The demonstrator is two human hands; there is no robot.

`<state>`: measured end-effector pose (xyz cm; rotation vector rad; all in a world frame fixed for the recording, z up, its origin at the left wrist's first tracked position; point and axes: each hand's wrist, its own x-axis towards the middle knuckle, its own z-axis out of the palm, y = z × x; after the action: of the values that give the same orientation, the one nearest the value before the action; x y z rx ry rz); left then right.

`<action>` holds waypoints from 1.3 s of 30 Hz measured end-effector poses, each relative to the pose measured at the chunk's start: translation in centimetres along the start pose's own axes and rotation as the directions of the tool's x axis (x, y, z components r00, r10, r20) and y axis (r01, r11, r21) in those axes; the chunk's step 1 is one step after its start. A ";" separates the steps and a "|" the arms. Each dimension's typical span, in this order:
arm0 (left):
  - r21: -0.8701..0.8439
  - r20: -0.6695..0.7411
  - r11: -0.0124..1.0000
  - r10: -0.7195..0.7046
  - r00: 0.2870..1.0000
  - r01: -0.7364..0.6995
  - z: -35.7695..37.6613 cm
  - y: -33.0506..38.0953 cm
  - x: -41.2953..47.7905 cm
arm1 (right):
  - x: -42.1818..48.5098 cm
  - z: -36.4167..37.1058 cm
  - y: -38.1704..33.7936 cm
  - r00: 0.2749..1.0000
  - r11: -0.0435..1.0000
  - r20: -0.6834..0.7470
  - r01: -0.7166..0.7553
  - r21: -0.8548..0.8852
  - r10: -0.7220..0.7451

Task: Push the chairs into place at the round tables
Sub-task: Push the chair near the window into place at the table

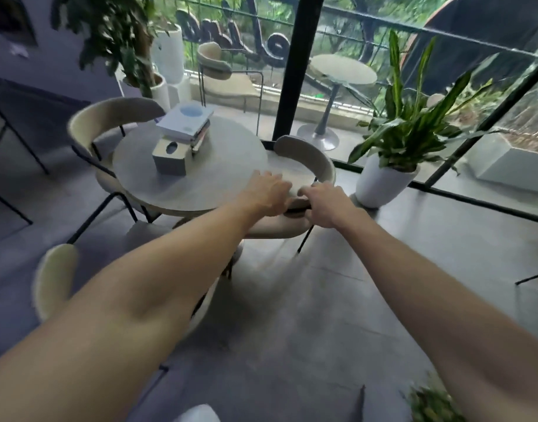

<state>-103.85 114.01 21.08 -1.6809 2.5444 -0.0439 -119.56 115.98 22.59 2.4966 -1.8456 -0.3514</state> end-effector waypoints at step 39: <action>-0.053 0.332 0.514 -0.799 0.501 0.856 8.5 8.0 44.7 | 47.6 8.9 31.5 0.531 0.513 0.228 0.847 -0.140 -0.816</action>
<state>-127.78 76.30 9.31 -2.6270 1.3320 0.3802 -137.73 62.56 10.49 3.0246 -0.3641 -0.7003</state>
